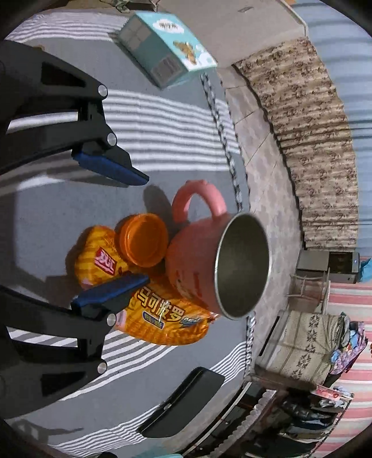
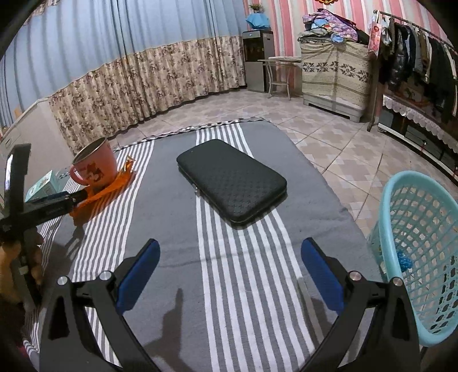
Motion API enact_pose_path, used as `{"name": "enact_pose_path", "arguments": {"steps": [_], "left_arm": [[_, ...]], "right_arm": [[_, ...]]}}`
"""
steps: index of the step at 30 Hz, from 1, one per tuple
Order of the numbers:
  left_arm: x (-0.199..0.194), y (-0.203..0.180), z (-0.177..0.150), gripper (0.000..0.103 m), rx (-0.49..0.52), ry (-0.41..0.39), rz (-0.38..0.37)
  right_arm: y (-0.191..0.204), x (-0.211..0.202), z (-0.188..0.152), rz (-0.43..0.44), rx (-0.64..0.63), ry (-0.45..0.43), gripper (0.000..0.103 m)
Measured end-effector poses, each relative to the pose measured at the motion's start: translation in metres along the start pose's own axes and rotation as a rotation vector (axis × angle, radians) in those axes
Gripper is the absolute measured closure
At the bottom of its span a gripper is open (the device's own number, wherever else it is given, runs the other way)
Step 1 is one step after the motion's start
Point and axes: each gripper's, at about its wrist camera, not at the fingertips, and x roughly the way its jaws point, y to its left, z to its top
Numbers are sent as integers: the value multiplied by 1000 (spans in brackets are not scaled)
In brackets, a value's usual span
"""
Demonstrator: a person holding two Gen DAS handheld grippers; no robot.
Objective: Collect trash
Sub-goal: 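Grasp the orange round lid with the left tool and lift it, then hold the orange lid in the left tool while the right tool grasps the orange snack wrapper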
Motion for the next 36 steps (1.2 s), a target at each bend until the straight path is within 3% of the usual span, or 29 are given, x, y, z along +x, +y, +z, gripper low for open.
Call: {"name": "enact_pose_path", "arguments": {"steps": [2, 4, 12, 21, 25, 30, 36], "left_arm": [[8, 0, -1, 58, -1, 33, -38], [7, 0, 0, 64, -6, 21, -48], [-13, 4, -4, 64, -17, -56, -85], [-51, 30, -10, 64, -42, -169, -39], [-63, 55, -5, 64, -91, -196, -14], [-68, 81, -2, 64, -140, -215, 19], [-68, 106, -1, 64, -205, -224, 19]], "right_arm": [[1, 0, 0, -4, 0, 0, 6], [1, 1, -1, -7, 0, 3, 6], [19, -8, -1, -28, -68, -22, 6], [80, 5, 29, 30, -142, -22, 6], [115, 26, 44, 51, -191, 4, 6], [146, 62, 58, 82, -166, 71, 6], [180, 88, 39, 129, -147, 144, 6]]}}
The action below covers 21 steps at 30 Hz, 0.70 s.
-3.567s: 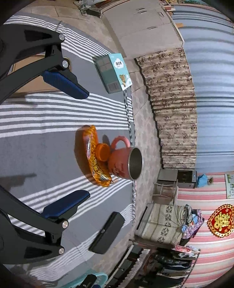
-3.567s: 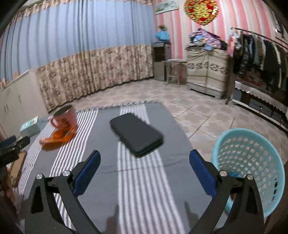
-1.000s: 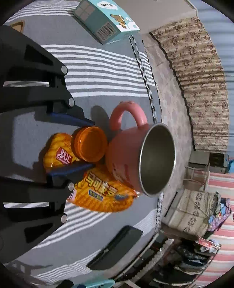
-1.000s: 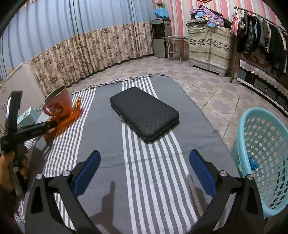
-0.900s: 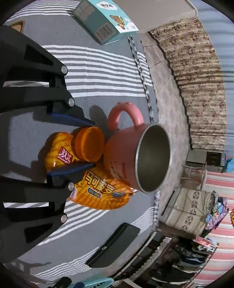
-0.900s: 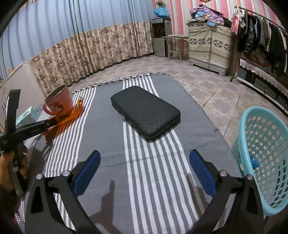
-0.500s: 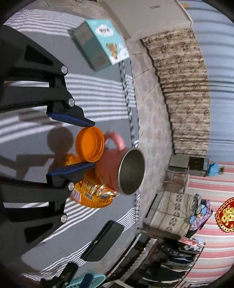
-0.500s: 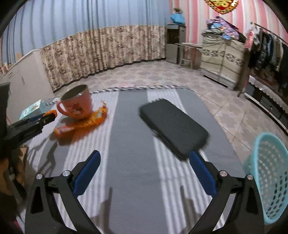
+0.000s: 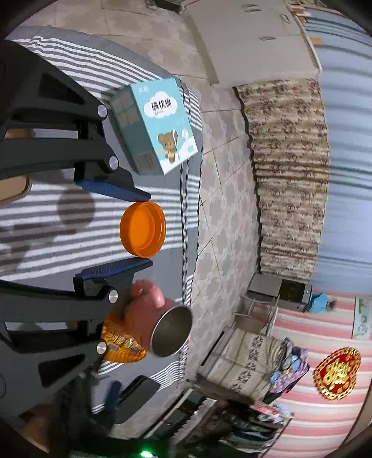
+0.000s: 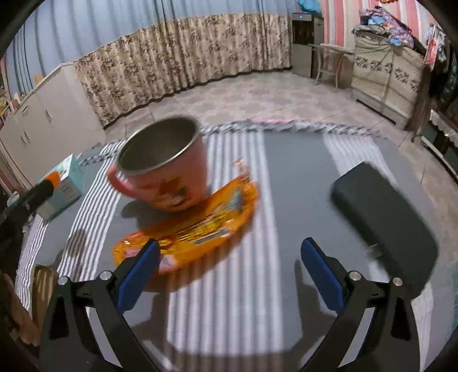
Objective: Collect trash
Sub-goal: 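Hold the orange lid in the left tool while the right tool grasps the orange snack wrapper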
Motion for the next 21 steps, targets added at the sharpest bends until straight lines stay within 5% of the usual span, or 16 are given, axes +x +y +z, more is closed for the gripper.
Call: {"name": "enact_pose_path", "arguments": {"steps": [11, 21], "left_arm": [[1, 16, 0, 64, -50, -12, -5], [6, 13, -3, 64, -58, -1, -18]], "right_arm": [[29, 21, -5, -87, -28, 48, 17], [28, 6, -4, -92, -75, 36, 80]]}}
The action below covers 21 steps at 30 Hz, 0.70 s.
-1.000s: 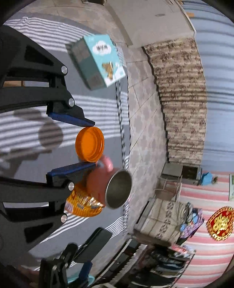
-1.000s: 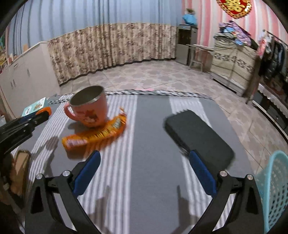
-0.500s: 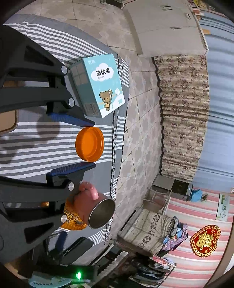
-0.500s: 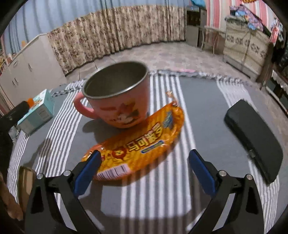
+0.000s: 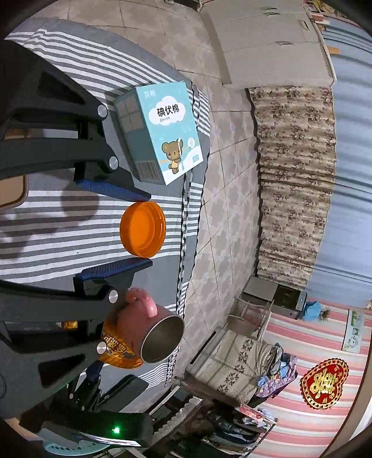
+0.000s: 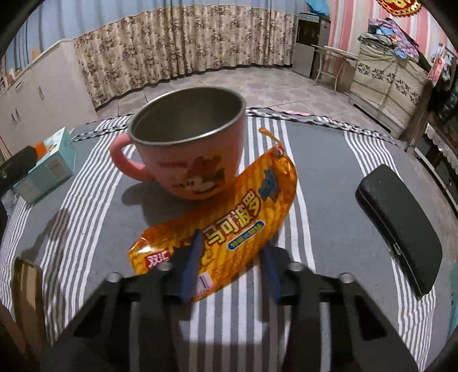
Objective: Collect trash
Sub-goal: 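Hold the orange lid in the left tool while the right tool grasps the orange snack wrapper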
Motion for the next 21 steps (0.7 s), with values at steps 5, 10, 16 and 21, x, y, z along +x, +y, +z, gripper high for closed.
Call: {"name": "enact_pose_path", "arguments": {"steps": [5, 10, 16, 21], "left_arm": [[2, -2, -1, 64, 6, 6, -3], [2, -4, -1, 64, 10, 4, -6], [2, -6, -1, 64, 15, 5, -19], [4, -18, -5, 64, 51, 11, -23]], "right_arm": [[-10, -3, 0, 9, 13, -4, 101], [-32, -15, -3, 35, 50, -42, 103], [-75, -43, -12, 50, 114, -105, 103], [-113, -71, -26, 71, 159, -144, 103]]}}
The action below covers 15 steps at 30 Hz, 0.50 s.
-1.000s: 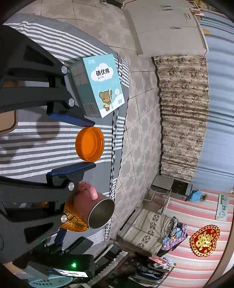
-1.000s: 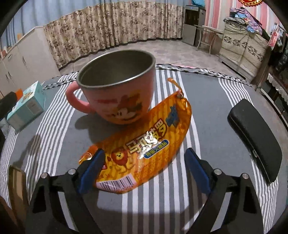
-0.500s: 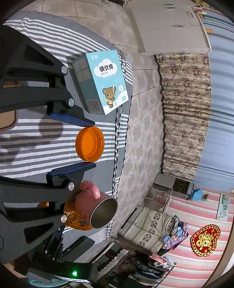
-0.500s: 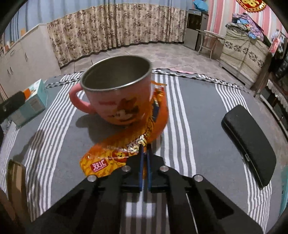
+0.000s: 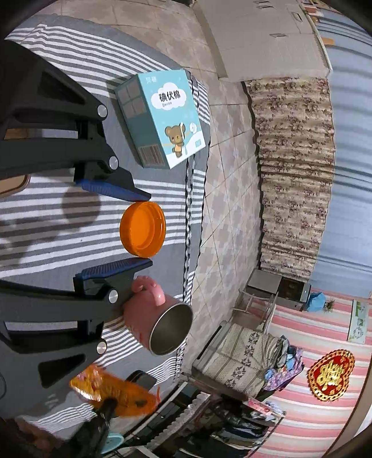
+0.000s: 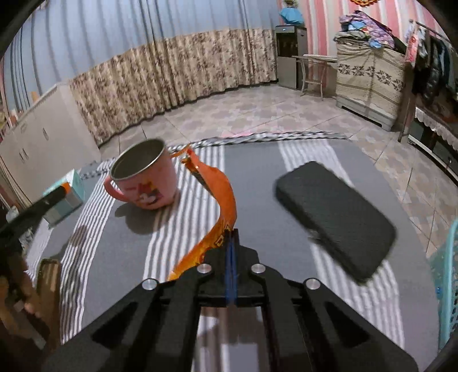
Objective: Collect trash
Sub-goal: 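Hold the orange lid in the left tool while the right tool grasps the orange snack wrapper, then carry the orange lid and wrapper with both tools over the basket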
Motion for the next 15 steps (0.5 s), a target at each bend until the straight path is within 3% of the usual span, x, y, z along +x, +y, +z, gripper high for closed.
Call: {"name": "enact_pose_path", "arguments": {"steps": [15], "left_arm": [[-62, -98, -27, 64, 180, -24, -43]], "right_arm": [[-107, -104, -23, 25, 144, -119, 103]]}}
